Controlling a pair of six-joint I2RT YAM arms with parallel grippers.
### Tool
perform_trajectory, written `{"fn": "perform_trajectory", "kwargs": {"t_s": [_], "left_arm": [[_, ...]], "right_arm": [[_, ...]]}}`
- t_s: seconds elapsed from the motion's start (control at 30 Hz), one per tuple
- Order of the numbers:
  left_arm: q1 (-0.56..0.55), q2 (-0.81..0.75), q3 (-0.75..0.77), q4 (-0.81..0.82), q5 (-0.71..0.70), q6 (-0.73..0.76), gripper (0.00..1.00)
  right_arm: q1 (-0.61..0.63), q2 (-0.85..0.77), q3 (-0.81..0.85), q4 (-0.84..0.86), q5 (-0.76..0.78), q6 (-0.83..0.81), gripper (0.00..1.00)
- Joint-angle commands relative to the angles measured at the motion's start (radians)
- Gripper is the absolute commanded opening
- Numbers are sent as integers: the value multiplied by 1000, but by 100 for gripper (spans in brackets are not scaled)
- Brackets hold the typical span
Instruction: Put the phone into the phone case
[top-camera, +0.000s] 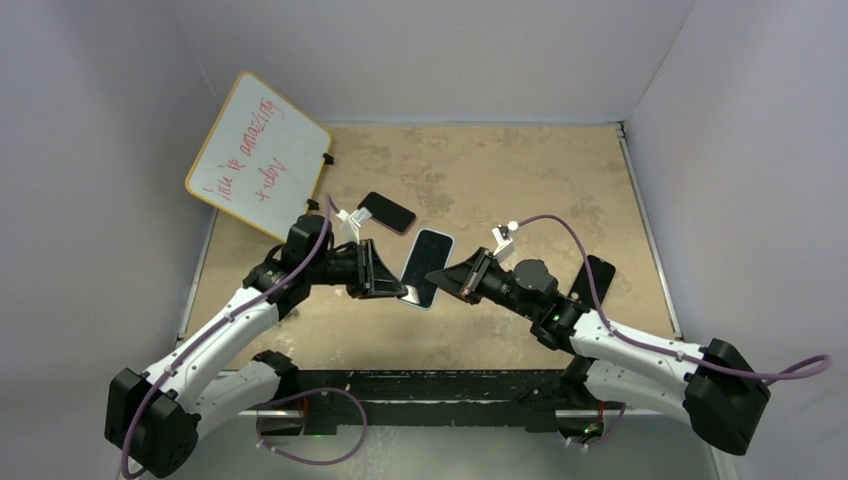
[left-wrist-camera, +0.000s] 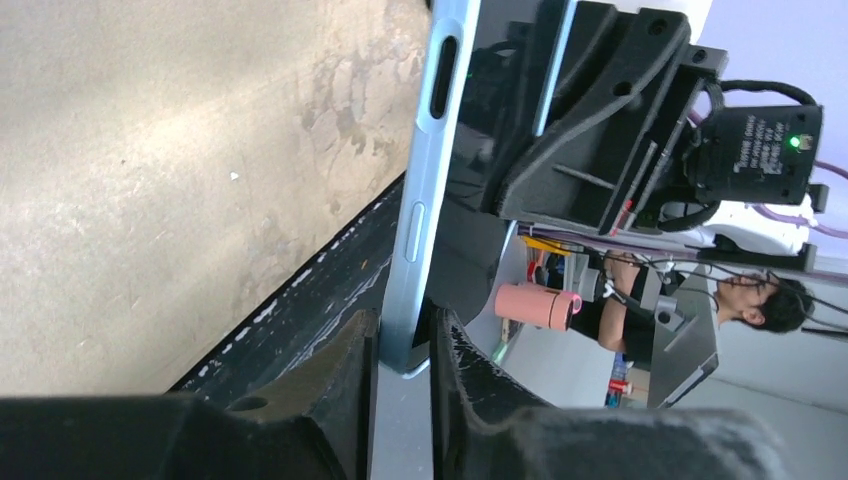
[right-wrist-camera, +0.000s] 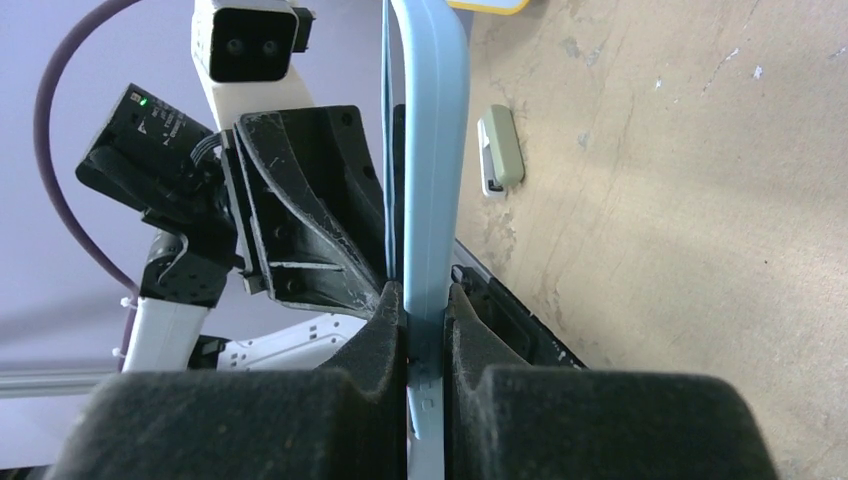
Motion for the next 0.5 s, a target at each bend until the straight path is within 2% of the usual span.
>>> {"fn": "perform_trajectory", "kwargs": {"t_s": [0.0, 0.07, 0.17, 0.33, 0.47], "left_arm": [[-1, -28, 41, -39, -66, 42, 34], [0, -44, 43, -16, -69, 33, 46], [4, -48, 39, 8, -73, 27, 54], [9, -38, 17, 85, -57, 1, 58], [9, -13, -15, 172, -25, -51, 58]], "right_arm": [[6, -2, 22, 76, -40, -61, 0], [5, -12, 33, 65, -62, -90, 0], [3, -26, 49, 45, -109, -131, 0], [2, -18, 50, 86, -234, -176, 0], [3, 22, 29, 210, -322, -155, 0]]}}
